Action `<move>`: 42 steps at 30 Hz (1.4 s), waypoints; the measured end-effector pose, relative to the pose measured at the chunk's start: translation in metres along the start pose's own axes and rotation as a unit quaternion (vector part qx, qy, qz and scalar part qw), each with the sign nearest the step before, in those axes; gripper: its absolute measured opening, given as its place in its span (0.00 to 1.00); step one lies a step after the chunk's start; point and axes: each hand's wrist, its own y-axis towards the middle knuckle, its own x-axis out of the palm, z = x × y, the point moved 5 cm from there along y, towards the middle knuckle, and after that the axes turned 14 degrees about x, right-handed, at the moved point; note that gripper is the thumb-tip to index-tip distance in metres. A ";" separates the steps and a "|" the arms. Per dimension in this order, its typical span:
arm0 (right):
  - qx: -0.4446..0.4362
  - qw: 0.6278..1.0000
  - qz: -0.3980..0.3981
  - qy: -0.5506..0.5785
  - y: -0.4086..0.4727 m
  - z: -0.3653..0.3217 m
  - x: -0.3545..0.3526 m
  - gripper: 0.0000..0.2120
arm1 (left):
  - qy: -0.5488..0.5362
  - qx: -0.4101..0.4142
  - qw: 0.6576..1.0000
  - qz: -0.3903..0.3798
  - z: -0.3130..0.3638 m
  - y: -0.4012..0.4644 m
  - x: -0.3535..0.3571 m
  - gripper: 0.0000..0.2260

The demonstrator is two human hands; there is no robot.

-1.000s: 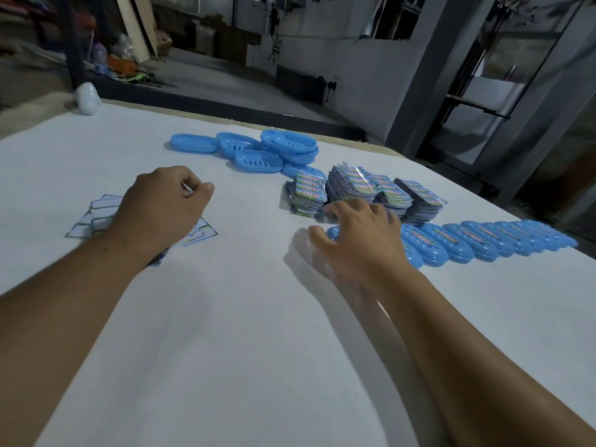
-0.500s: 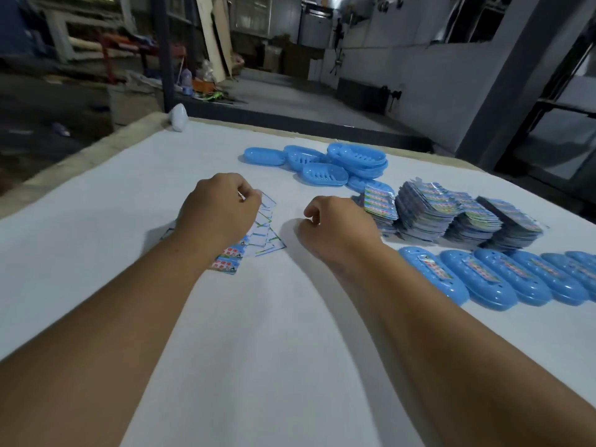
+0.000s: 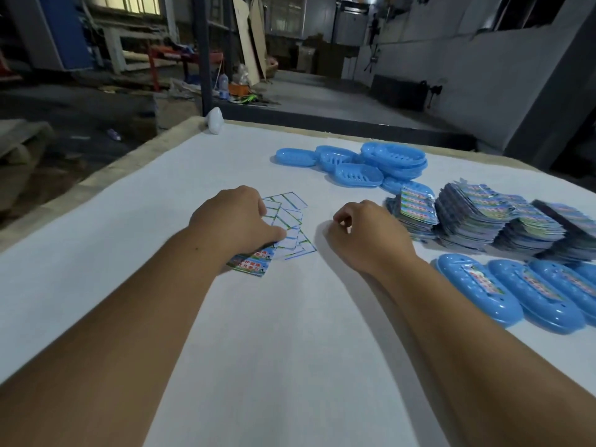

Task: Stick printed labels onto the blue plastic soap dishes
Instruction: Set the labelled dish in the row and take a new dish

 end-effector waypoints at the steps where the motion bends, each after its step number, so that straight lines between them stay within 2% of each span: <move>1: 0.004 1.000 -0.001 -0.007 0.003 -0.001 0.000 0.16 | 0.009 0.003 1.000 0.001 0.001 0.000 0.000 0.22; 4: 0.016 0.999 0.000 -0.037 0.022 -0.008 0.001 0.22 | 0.036 0.012 0.999 0.007 0.001 0.001 0.002 0.22; 7: 0.040 0.997 -0.003 -0.070 0.052 -0.012 0.004 0.21 | 0.053 0.021 0.998 0.021 0.001 0.001 0.006 0.20; 12: 0.110 0.993 -0.040 -0.017 0.088 -0.009 0.012 0.24 | 0.044 0.025 0.995 0.081 0.000 0.004 0.004 0.15; 14: 0.130 0.991 -0.040 -0.012 0.096 -0.007 0.015 0.21 | 0.038 0.034 0.993 0.102 0.001 0.005 0.003 0.14; 17: 0.133 0.991 -0.018 0.014 0.103 -0.006 0.019 0.10 | 0.032 0.045 0.990 0.131 0.003 0.005 0.000 0.12; 23: 0.107 0.994 0.022 0.016 0.091 -0.013 0.009 0.10 | 0.012 0.067 0.985 0.157 0.009 0.004 -0.002 0.10; 26: 0.078 0.992 0.060 0.079 0.076 -0.016 -0.006 0.07 | -0.023 0.094 0.982 0.161 0.013 0.003 -0.001 0.11; 29: 0.062 0.976 0.070 0.199 0.047 -0.018 -0.020 0.07 | -0.074 0.126 0.978 0.148 0.019 0.002 0.002 0.22; 31: 0.077 0.943 0.038 0.321 0.028 -0.018 -0.024 0.06 | -0.110 0.144 0.974 0.134 0.025 0.002 0.006 0.32; 33: 0.118 0.892 -0.017 0.435 0.011 -0.014 -0.025 0.07 | -0.121 0.159 0.972 0.121 0.031 0.001 0.009 0.39; 36: 0.179 0.761 -0.130 0.610 -0.006 -0.011 -0.021 0.10 | -0.151 0.181 0.965 0.114 0.036 0.000 0.013 0.41; 38: 0.221 0.688 -0.185 0.667 -0.015 -0.009 -0.015 0.10 | -0.172 0.182 0.961 0.119 0.038 -0.001 0.012 0.39; 40: 0.243 0.658 -0.222 0.677 -0.021 -0.007 -0.009 0.09 | -0.175 0.177 0.960 0.127 0.038 -0.001 0.011 0.35; 42: 0.246 0.661 -0.237 0.668 -0.023 -0.006 -0.007 0.08 | -0.164 0.173 0.963 0.126 0.037 -0.002 0.008 0.31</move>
